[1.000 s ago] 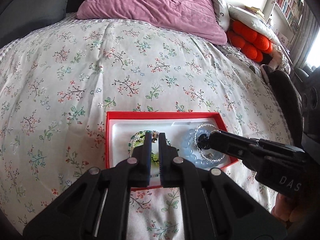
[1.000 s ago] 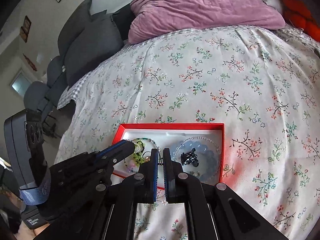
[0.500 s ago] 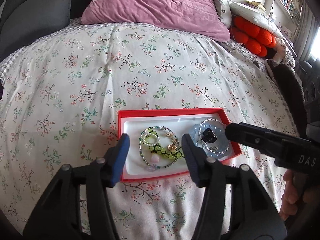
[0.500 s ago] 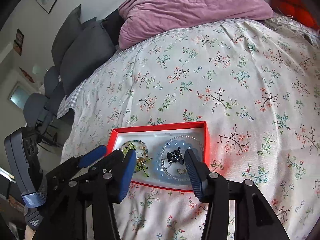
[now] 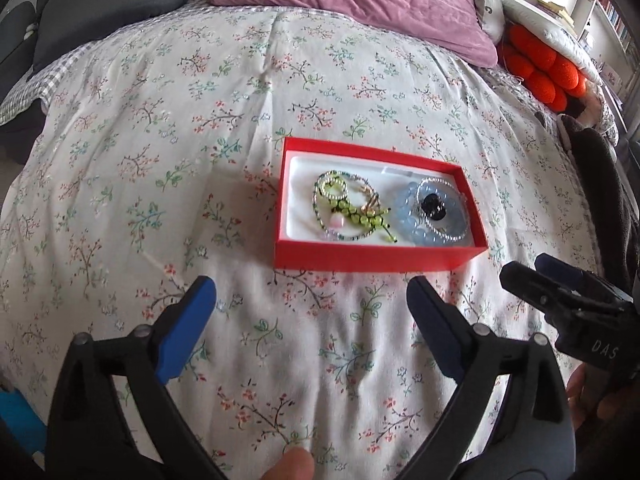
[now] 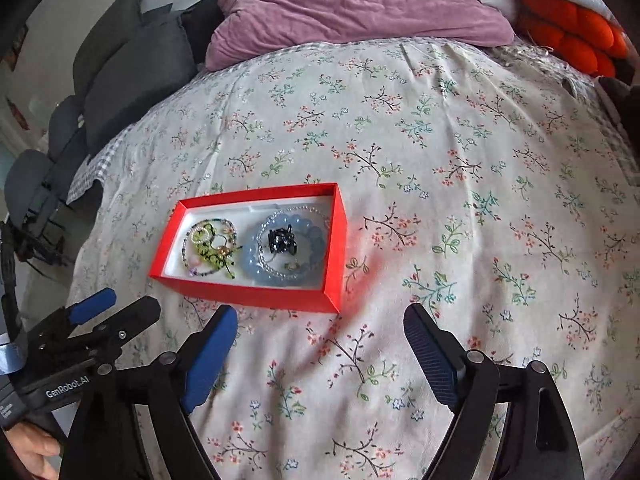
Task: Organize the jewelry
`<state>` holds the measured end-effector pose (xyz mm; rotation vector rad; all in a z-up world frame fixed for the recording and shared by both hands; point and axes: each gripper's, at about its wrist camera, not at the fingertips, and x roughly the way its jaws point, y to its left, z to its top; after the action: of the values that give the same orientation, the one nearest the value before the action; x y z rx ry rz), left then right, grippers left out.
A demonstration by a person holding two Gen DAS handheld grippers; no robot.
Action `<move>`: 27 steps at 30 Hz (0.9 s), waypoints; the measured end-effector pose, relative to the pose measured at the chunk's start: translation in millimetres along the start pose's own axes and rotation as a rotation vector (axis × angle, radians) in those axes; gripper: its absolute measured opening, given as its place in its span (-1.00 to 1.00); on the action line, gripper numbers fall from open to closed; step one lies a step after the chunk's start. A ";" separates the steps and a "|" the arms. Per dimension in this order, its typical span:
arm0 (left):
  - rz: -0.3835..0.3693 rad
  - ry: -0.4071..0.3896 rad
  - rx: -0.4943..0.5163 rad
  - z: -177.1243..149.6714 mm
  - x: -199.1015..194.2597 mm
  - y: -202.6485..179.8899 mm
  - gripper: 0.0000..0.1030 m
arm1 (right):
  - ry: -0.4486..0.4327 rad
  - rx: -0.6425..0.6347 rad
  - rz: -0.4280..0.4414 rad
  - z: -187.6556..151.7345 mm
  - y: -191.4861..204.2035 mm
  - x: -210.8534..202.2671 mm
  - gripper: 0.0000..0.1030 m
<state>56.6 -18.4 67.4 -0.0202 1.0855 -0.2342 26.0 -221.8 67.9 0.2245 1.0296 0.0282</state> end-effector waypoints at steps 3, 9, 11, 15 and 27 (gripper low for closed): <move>0.027 0.024 0.027 -12.9 -5.0 -3.5 0.87 | 0.011 -0.011 -0.045 -11.5 0.7 -3.9 0.75; 0.059 0.027 0.051 -32.2 -16.5 -2.1 0.88 | 0.085 -0.036 -0.106 -37.8 6.5 -4.4 0.98; 0.063 0.028 0.062 -34.7 -19.2 -0.9 0.88 | 0.090 -0.066 -0.112 -43.9 13.4 -5.4 0.98; 0.077 0.019 0.070 -39.4 -24.6 2.3 0.88 | 0.065 -0.111 -0.131 -50.5 25.3 -11.0 0.98; 0.112 0.048 0.075 -47.3 -13.5 3.8 0.91 | 0.017 -0.105 -0.165 -46.7 30.0 -9.1 1.00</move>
<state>9.7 -7.4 56.5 0.1133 1.1213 -0.1754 -16.0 -185.6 58.5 0.0433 1.0580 -0.0653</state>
